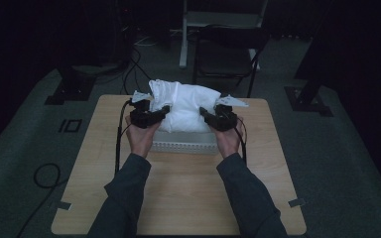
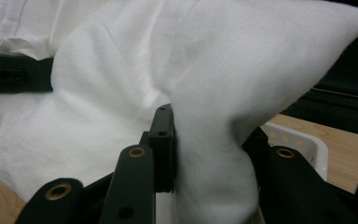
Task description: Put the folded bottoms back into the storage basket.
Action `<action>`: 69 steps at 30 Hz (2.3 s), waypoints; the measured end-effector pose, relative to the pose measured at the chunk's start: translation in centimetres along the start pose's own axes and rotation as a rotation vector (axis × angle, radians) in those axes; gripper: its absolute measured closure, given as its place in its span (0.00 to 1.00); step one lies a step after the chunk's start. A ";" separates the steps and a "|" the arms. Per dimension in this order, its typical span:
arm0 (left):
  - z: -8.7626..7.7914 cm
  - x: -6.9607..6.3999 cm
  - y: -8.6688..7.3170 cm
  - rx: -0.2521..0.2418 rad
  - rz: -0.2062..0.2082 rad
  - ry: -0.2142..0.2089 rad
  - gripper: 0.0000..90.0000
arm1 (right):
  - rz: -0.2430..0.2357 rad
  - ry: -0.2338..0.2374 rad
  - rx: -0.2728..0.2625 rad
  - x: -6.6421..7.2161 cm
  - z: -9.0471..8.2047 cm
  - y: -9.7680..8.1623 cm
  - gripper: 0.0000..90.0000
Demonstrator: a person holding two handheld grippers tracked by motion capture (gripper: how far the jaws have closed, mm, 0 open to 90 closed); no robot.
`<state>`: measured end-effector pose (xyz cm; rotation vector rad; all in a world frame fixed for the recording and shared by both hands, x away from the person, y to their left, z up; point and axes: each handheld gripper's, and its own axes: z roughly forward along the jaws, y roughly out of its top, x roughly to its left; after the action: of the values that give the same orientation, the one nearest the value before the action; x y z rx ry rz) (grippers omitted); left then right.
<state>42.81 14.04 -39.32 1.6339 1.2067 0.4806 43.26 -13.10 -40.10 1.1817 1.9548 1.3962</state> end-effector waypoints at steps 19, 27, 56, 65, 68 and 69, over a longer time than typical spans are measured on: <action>1.5 0.8 -0.1 0.015 -0.035 0.024 0.59 | 0.025 -0.021 0.024 -0.4 1.6 0.2 0.74; 2.3 1.1 -0.3 0.018 -0.059 0.028 0.59 | 0.038 -0.032 0.034 -0.6 2.3 0.3 0.75; 4.9 2.2 -1.3 0.079 -0.097 0.051 0.59 | 0.056 -0.059 0.096 -1.5 4.3 -0.7 0.75; 5.7 2.5 -1.8 0.104 -0.097 0.054 0.59 | 0.064 -0.060 0.121 -1.8 5.0 -1.2 0.75; 6.0 2.6 -1.9 0.115 -0.096 0.056 0.59 | 0.068 -0.061 0.127 -1.9 5.2 -1.4 0.75; 6.0 2.6 -2.0 0.117 -0.096 0.057 0.59 | 0.070 -0.061 0.131 -1.9 5.2 -1.4 0.75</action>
<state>47.64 13.42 -44.18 1.6618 1.3709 0.4046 47.71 -12.12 -43.60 1.3483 2.0054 1.2666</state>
